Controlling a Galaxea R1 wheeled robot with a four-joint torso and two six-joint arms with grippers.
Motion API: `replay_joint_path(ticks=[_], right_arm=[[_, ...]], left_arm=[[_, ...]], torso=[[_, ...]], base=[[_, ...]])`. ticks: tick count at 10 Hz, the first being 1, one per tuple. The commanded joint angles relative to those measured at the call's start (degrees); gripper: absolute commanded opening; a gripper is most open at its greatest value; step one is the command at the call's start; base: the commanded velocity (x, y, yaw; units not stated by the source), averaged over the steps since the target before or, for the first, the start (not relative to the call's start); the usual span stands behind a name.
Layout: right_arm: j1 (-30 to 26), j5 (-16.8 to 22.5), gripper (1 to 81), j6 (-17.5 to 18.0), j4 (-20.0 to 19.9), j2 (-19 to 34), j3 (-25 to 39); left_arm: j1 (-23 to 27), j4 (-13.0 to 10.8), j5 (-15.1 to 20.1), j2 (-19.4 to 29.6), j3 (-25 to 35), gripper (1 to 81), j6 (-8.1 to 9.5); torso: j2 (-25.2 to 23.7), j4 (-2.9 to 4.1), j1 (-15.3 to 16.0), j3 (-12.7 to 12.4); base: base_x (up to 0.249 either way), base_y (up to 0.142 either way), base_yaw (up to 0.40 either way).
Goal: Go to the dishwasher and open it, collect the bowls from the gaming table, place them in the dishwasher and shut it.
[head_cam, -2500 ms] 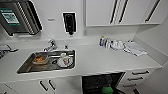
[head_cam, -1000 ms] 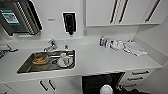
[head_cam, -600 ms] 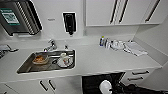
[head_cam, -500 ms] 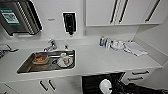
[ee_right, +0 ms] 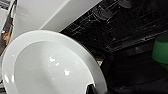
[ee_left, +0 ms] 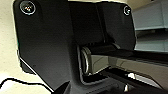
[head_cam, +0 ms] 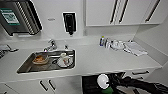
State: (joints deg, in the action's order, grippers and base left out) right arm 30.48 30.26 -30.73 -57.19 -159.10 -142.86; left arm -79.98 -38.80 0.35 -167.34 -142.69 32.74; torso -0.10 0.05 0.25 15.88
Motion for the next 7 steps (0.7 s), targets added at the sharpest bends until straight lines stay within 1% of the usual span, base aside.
replay_joint_path(ticks=[1,3,4,6,7], right_arm=[[-9.9,5.2,1.0,0.2,-1.8,-0.4,-0.9],[-10.2,5.2,1.0,0.8,-1.2,-1.2,-1.6],[-10.2,5.3,81.1,0.8,-1.1,-1.6,-2.2],[-9.9,5.3,81.1,0.8,-1.2,-1.4,-2.3],[-9.6,6.4,81.1,0.8,-1.5,-0.8,-2.3]], left_arm=[[1.0,0.0,2.6,0.0,0.3,81.1,-0.23],[0.9,0.0,2.6,0.0,0.3,81.1,-0.22],[0.9,0.0,2.6,0.1,0.3,81.1,-0.22],[0.9,0.0,2.6,0.1,0.3,81.1,-0.22],[0.9,0.0,2.6,0.0,0.3,81.1,-0.23]], torso=[[0.0,0.00,0.0,0.0],[0.0,0.00,0.0,0.0],[0.0,0.00,0.0,0.0],[0.0,0.00,0.0,0.0],[0.0,0.00,0.0,0.0]], base=[[0.000,0.000,0.000],[0.000,0.000,0.000],[0.000,0.000,0.000],[0.000,0.000,0.000],[0.000,0.000,0.000]])
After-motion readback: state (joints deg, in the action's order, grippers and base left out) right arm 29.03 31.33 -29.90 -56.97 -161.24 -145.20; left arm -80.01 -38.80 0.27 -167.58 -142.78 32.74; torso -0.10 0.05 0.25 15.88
